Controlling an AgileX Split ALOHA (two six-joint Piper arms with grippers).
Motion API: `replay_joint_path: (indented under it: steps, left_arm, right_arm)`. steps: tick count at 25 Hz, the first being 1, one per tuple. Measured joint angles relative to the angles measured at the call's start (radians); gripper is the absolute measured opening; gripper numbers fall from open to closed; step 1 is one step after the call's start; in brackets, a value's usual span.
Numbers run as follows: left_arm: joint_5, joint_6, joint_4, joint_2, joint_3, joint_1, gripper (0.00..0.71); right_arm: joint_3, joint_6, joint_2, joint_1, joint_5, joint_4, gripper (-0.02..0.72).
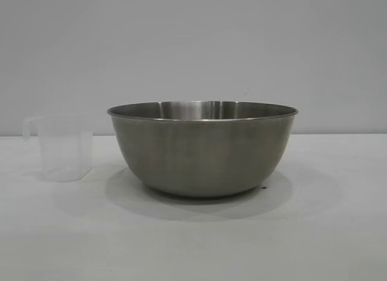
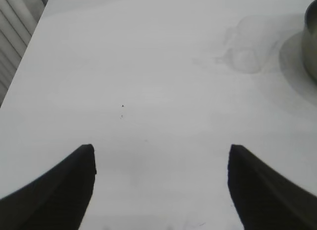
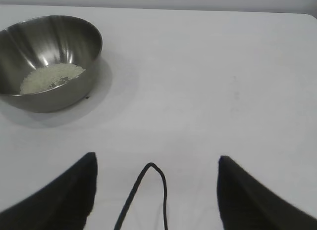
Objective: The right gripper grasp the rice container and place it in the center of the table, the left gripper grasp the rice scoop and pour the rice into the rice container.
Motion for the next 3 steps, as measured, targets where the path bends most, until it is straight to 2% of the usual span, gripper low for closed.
replay_joint_path:
  steps: [3]
  left_arm:
    - [0.0,0.0,0.0,0.0,0.0,0.0,0.489]
  right_arm:
    - [0.0,0.0,0.0,0.0,0.0,0.0,0.438]
